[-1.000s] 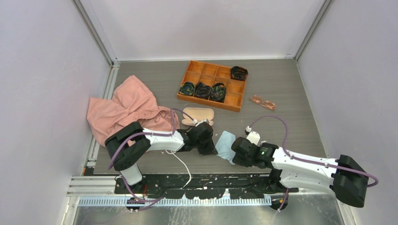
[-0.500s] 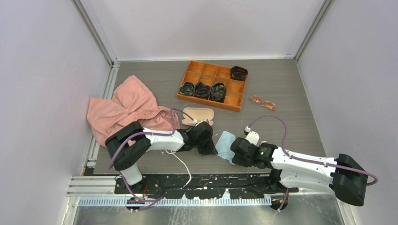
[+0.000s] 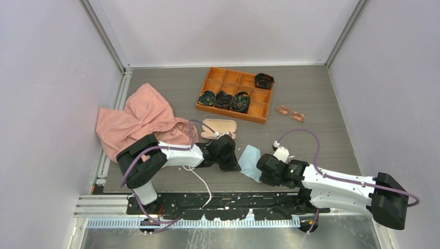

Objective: Organize the sunglasses
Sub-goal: Fold the glasses cleaning cloth at the center of the board.

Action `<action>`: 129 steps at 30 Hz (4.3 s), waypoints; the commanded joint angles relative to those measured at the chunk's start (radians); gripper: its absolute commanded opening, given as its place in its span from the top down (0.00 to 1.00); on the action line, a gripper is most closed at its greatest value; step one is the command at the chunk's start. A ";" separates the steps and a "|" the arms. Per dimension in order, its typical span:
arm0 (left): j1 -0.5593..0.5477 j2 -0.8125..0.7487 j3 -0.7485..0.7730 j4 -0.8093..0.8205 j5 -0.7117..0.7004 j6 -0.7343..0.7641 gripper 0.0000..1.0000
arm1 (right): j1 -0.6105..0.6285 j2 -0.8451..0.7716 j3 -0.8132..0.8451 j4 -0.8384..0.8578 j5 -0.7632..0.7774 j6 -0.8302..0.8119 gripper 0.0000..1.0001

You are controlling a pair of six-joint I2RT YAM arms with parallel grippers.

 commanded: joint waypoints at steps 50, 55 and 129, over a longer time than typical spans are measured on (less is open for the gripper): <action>0.153 0.108 0.622 -0.350 0.076 0.371 0.99 | -0.579 -0.032 0.372 -0.118 -0.153 -0.496 1.00; 0.217 0.173 0.820 -0.438 0.094 0.434 1.00 | -0.641 0.097 0.562 -0.081 -0.152 -0.572 1.00; -0.093 -0.040 0.396 -0.550 -0.266 0.241 0.61 | -0.663 -0.112 0.174 -0.180 -0.186 -0.337 0.68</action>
